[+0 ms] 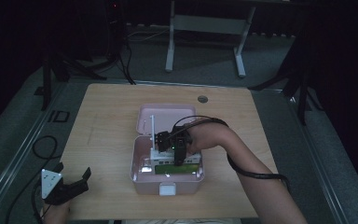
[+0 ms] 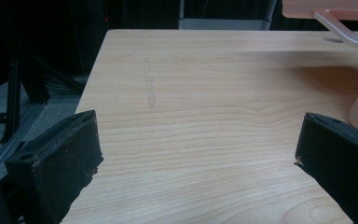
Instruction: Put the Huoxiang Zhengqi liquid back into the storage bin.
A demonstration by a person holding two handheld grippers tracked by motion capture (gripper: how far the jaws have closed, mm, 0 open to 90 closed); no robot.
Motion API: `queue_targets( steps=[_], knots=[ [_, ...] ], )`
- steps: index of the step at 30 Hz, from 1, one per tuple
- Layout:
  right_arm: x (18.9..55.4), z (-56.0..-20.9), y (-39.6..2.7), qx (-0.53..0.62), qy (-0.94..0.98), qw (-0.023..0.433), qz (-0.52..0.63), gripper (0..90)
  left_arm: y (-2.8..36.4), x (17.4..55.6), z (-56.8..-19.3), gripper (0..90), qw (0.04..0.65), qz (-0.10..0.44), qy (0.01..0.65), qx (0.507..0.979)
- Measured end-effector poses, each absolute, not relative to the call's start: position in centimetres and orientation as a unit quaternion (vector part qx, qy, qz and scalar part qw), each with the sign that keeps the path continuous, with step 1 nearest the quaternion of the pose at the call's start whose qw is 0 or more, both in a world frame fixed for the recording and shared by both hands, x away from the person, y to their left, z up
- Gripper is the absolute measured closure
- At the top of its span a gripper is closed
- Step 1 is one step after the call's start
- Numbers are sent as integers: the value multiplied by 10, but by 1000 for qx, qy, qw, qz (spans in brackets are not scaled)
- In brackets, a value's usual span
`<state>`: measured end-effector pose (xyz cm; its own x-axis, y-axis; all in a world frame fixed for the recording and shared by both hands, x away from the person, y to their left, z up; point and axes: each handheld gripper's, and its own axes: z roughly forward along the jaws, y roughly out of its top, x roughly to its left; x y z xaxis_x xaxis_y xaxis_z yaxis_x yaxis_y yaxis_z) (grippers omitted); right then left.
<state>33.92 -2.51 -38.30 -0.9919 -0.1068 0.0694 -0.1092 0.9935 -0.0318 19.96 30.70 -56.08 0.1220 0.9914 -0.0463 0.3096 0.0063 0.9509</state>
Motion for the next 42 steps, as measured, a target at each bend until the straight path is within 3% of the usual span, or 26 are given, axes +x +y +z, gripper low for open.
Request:
queue_targets(
  steps=[20, 33, 42],
  knots=[
    [349, -453, -31, 28, -998, 38, 27, 620, 307, 200, -561, 3, 453, 376, 544, 598],
    [343, -465, -31, 35, -998, 35, 25, 605, 307, 200, -561, 3, 454, 376, 544, 598],
    [343, -439, -36, 37, -998, 52, -7, 371, 307, 200, -561, 3, 453, 375, 545, 598]
  ],
)
